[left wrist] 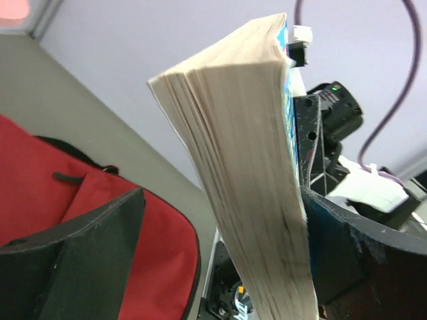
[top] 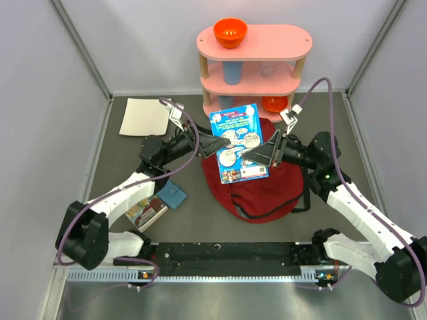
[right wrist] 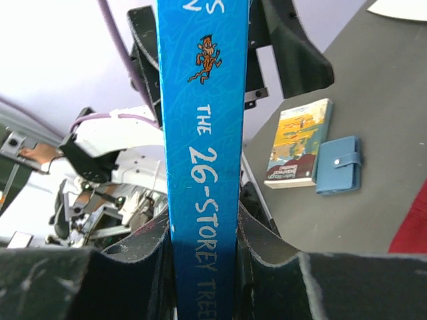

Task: Pack the student bag
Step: Pick up the book from the center of the board, then place the book in the student bag.

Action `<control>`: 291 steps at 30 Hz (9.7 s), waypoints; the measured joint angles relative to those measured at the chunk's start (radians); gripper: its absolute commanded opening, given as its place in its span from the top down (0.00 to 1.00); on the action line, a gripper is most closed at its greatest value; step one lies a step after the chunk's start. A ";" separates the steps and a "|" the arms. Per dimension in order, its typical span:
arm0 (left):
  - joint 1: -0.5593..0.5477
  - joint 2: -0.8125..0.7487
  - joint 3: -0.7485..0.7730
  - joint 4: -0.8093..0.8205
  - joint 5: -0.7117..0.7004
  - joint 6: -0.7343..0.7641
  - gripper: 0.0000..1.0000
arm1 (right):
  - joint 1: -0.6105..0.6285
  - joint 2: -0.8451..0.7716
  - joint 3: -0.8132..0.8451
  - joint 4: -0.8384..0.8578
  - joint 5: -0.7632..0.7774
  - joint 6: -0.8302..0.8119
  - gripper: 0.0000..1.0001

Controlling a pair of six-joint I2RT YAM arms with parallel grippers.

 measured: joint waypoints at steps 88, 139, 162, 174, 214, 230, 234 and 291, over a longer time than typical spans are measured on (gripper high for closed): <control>-0.035 -0.002 -0.227 0.355 -0.344 -0.256 0.02 | 0.175 0.203 -0.259 0.637 0.423 0.224 1.00; -0.722 0.718 0.790 -1.143 -0.558 0.764 0.52 | 0.182 -0.773 0.103 -1.040 1.823 -0.382 1.00; -0.701 0.633 0.789 -1.159 -0.681 0.766 1.00 | 0.182 -0.771 0.084 -1.064 1.788 -0.336 1.00; -0.581 0.465 0.734 -1.158 -0.708 0.761 1.00 | 0.182 -0.734 0.084 -1.086 1.746 -0.282 1.00; -0.410 0.312 0.735 -1.142 -0.472 0.724 1.00 | 0.182 -0.606 0.100 -1.169 1.114 -0.086 1.00; -0.410 0.280 0.735 -1.135 -0.530 0.699 1.00 | 0.182 -0.579 0.084 -1.170 0.934 0.071 1.00; -0.410 0.277 0.761 -1.140 -0.547 0.700 1.00 | 0.182 -0.583 -0.013 -1.176 0.883 0.131 1.00; -0.412 0.388 0.930 -1.220 -0.442 0.642 1.00 | 0.177 0.480 -0.328 0.409 1.098 0.229 0.97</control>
